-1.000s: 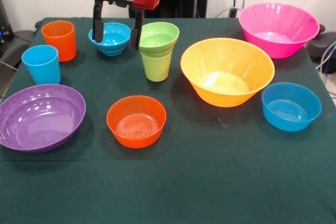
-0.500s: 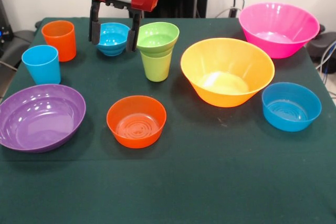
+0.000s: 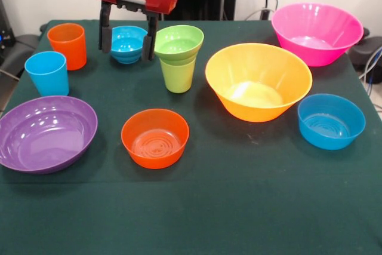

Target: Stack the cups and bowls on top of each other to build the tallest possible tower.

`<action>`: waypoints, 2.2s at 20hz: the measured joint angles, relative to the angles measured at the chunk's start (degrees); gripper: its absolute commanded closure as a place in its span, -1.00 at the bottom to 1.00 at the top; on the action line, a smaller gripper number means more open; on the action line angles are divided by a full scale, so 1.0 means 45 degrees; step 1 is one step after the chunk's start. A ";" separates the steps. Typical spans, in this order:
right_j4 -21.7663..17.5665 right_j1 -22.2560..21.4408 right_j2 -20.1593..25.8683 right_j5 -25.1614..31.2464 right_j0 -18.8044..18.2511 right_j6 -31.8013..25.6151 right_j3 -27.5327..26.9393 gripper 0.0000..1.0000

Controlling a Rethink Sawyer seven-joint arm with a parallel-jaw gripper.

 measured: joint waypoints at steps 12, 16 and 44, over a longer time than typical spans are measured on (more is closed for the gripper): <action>0.0045 0.0012 0.0985 -0.0218 -0.0899 0.0000 0.0010 -1.00; 0.0016 0.0014 0.1096 -0.0487 -0.0904 0.0000 0.0072 -1.00; -0.0264 0.1113 0.1466 -0.2005 -0.0904 0.0000 0.0243 -1.00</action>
